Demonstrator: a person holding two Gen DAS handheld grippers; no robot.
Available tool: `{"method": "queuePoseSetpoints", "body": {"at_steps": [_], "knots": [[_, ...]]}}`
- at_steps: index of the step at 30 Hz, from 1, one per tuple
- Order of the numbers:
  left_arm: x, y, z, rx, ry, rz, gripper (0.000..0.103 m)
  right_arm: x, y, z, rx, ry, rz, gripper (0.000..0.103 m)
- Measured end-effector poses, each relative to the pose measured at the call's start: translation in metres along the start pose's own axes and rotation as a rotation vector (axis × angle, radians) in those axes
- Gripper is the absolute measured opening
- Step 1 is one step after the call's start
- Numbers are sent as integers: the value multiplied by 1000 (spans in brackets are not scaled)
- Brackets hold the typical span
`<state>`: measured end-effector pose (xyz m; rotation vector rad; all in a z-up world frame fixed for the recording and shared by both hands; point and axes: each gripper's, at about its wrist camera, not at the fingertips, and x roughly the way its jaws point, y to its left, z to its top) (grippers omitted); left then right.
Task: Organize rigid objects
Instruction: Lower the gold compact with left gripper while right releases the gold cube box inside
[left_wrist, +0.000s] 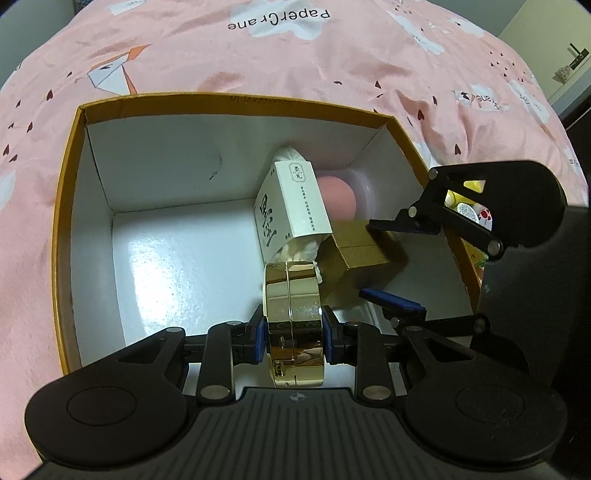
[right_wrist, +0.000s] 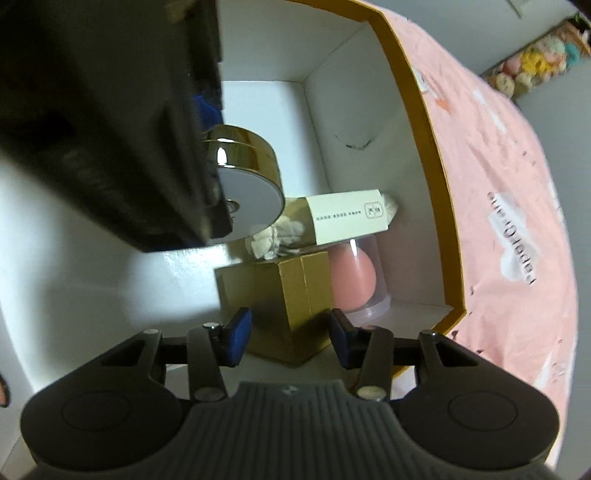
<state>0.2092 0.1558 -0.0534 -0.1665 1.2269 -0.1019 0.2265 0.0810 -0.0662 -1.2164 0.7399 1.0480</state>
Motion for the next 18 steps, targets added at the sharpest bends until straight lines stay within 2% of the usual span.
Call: {"method": "queuePoseSetpoints", "body": {"at_steps": [4, 9, 10, 12, 15, 18], "knots": [[2, 1, 1, -12, 7, -1, 32, -7, 6, -6, 21, -6, -16, 45], [3, 4, 0, -47, 7, -13, 32, -28, -24, -12, 175, -37, 91, 44], [4, 5, 0, -55, 9, -17, 32, -31, -28, -14, 209, -42, 125, 42], [5, 7, 0, -69, 9, -21, 32, -38, -35, -17, 260, -53, 173, 23], [5, 9, -1, -84, 7, -26, 32, -46, -36, -21, 308, -68, 241, 13], [3, 9, -1, -78, 11, -23, 32, -48, -32, -22, 341, -71, 352, 10]]}}
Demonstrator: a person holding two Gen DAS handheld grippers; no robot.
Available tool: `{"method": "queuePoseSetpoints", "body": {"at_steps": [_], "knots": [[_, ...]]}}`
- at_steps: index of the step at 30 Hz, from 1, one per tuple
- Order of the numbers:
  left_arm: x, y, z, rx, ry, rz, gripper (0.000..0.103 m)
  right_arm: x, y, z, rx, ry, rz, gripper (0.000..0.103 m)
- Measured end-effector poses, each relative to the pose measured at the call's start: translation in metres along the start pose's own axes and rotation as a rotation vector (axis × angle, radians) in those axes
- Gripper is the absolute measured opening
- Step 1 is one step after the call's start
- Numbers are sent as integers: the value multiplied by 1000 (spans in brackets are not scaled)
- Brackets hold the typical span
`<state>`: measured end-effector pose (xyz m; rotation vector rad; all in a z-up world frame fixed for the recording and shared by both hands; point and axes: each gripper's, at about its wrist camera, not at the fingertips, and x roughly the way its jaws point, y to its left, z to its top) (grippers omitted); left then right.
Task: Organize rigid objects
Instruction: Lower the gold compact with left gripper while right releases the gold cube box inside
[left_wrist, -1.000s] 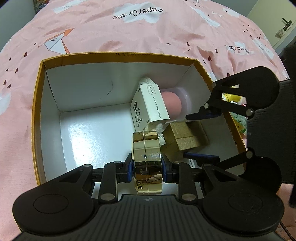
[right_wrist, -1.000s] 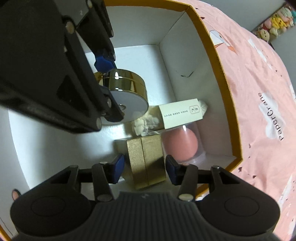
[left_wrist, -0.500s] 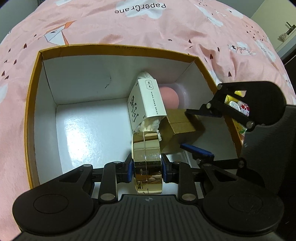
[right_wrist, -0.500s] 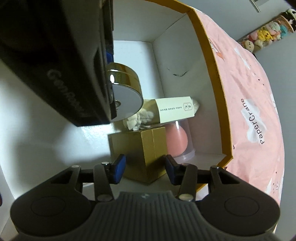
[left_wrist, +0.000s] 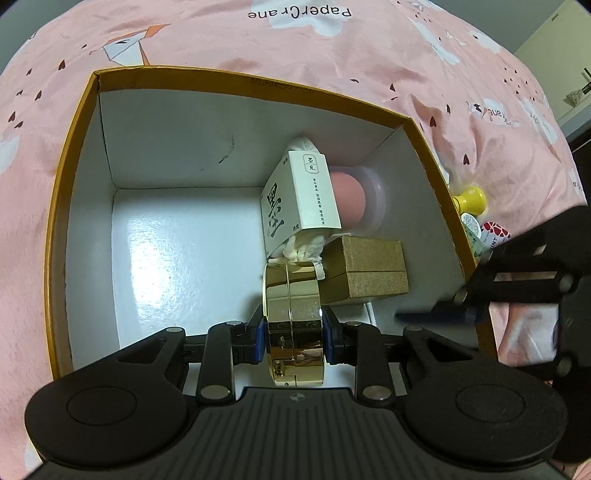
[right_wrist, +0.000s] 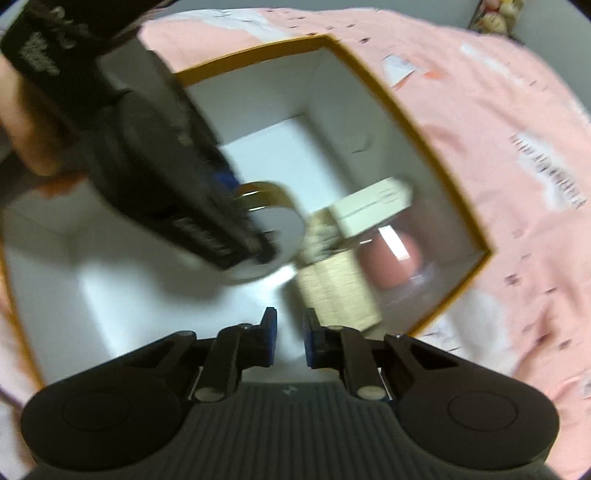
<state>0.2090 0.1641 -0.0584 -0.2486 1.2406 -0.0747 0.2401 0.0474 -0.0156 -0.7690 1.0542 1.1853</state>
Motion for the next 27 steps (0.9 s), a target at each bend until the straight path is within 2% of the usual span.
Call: {"method": "queuePoseSetpoints", "body": {"at_steps": [2, 6, 9, 15, 19, 22, 27], "knots": [[0, -1, 1, -1, 2, 2, 32, 9, 5, 0, 15, 24, 23, 9], [-1, -1, 0, -2, 2, -1, 32, 31, 7, 4, 10, 59, -29, 5], [0, -1, 0, 0, 4, -6, 32, 40, 6, 6, 7, 56, -64, 0], [4, -1, 1, -10, 14, -22, 32, 43, 1, 10, 57, 35, -102, 0], [4, -1, -2, -16, 27, -35, 32, 39, 13, 5, 25, 39, -120, 0], [4, -5, -6, -22, 39, -68, 32, 18, 17, 0, 51, -1, -98, 0], [10, -19, -13, -9, 65, -99, 32, -26, 19, -24, 159, -124, -174, 2]]}}
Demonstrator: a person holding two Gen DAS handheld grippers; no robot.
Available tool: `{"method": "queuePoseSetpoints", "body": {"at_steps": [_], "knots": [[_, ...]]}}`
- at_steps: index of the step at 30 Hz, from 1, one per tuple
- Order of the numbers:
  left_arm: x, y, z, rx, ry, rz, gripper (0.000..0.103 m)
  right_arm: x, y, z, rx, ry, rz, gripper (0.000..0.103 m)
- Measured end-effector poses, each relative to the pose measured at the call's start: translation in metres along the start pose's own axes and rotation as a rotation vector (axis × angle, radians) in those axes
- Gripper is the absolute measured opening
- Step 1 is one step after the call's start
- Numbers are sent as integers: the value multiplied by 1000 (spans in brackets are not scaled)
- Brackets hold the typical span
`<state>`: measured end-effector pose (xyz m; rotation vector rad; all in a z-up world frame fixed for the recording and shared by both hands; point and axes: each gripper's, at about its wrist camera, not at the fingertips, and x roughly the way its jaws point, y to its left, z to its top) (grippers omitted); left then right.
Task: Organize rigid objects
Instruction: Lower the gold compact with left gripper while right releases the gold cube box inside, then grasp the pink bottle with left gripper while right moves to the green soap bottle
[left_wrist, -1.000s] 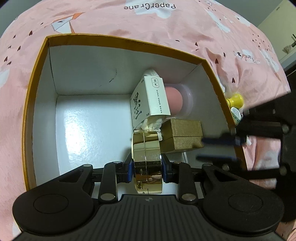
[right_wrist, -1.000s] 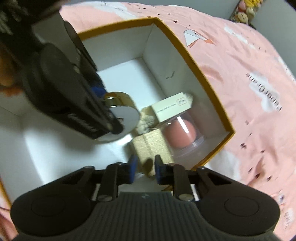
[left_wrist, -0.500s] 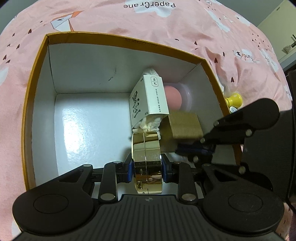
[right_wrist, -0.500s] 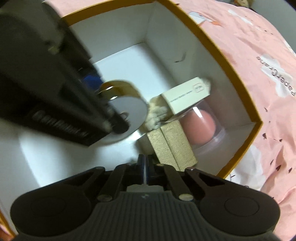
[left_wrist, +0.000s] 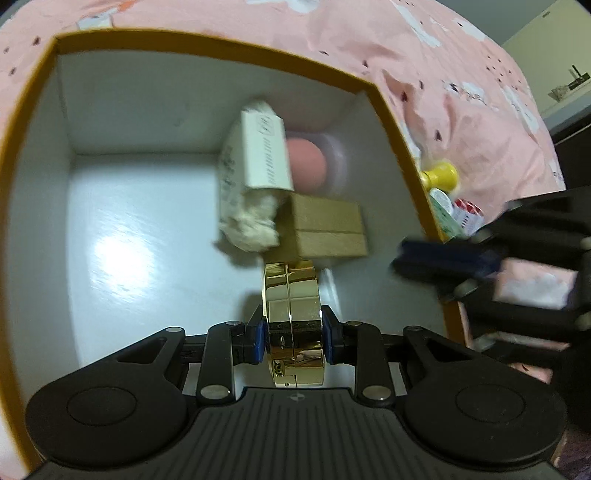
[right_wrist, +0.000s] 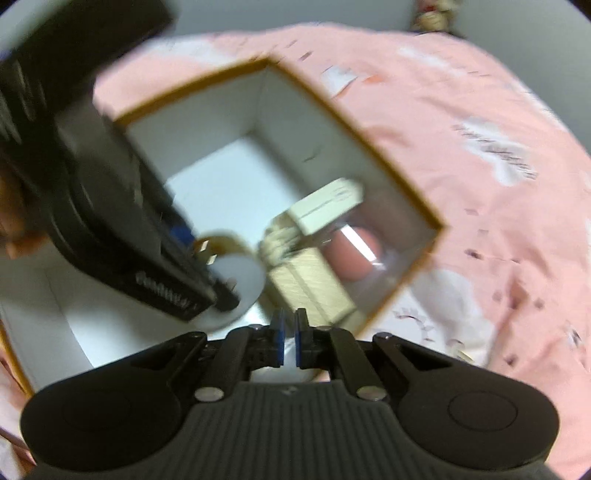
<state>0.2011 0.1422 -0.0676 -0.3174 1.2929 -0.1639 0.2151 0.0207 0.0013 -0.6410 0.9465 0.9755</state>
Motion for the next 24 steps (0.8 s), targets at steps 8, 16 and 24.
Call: {"method": "queuePoseSetpoints", "body": {"at_steps": [8, 16, 24], "knots": [[19, -15, -1, -1, 11, -50, 32, -47, -38, -48, 323, -144, -111, 8], [31, -12, 1, -26, 7, -60, 32, -22, -62, -104, 550, -135, -131, 8], [22, -19, 0, 3, 20, 67, 49, -3, -60, -146, 662, -101, -170, 9]]}}
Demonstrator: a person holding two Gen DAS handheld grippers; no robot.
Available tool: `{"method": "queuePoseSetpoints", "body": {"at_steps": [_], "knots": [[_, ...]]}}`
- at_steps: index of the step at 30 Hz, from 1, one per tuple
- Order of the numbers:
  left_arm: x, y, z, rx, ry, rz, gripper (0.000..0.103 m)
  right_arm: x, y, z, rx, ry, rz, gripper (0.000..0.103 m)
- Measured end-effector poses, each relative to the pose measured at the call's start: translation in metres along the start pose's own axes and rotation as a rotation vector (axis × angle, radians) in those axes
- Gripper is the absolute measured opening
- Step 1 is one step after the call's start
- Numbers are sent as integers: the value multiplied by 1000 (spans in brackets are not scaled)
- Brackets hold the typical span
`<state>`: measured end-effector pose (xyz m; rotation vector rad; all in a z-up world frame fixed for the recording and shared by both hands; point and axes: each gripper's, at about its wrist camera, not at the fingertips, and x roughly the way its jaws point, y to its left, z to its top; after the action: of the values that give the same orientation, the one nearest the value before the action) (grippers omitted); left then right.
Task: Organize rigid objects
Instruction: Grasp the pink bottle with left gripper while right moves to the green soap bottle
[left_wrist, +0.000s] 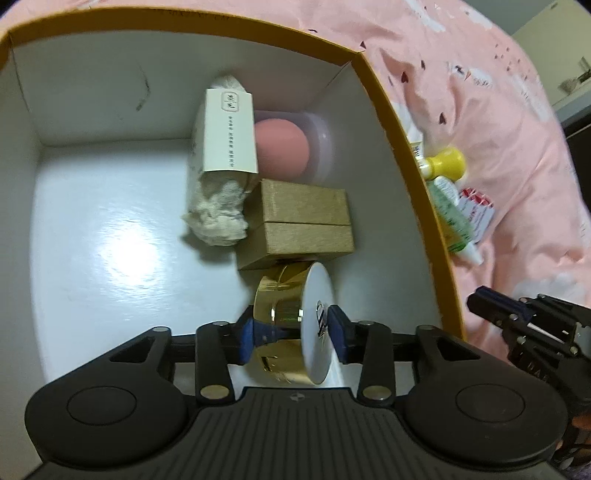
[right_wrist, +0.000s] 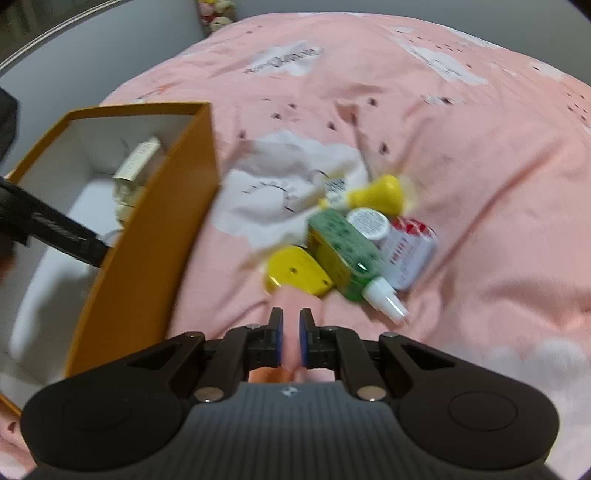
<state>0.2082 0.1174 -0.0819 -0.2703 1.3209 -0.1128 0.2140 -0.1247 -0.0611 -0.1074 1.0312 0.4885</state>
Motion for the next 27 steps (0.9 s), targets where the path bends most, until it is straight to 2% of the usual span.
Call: {"method": "queuePoseSetpoints", "body": {"at_steps": [5, 8, 13, 14, 15, 16, 20, 25, 27], "knots": [[-3, 0, -4, -7, 21, 60, 55, 6, -10, -14, 54, 8, 15, 9], [-4, 0, -7, 2, 17, 104, 55, 8, -13, -20, 67, 7, 19, 14], [-5, -2, -10, -1, 35, 129, 55, 8, -13, -21, 68, 0, 28, 15], [-4, -3, -11, 1, 39, 121, 54, 7, -12, -21, 65, -4, 27, 15], [-2, -5, -11, 1, 44, 108, 44, 6, -12, -22, 63, -8, 25, 16], [0, -7, -11, 0, 52, 99, 41, 6, -11, -22, 61, -11, 23, 16], [1, -16, -11, 18, 13, 140, 42, 8, -13, -26, 64, -6, 14, 16], [0, -18, -10, 21, 9, 141, 42, 9, -16, -28, 78, -2, 16, 16], [-11, -21, -10, 35, -22, 145, 42, 7, -17, -28, 76, -8, 11, 16]]}}
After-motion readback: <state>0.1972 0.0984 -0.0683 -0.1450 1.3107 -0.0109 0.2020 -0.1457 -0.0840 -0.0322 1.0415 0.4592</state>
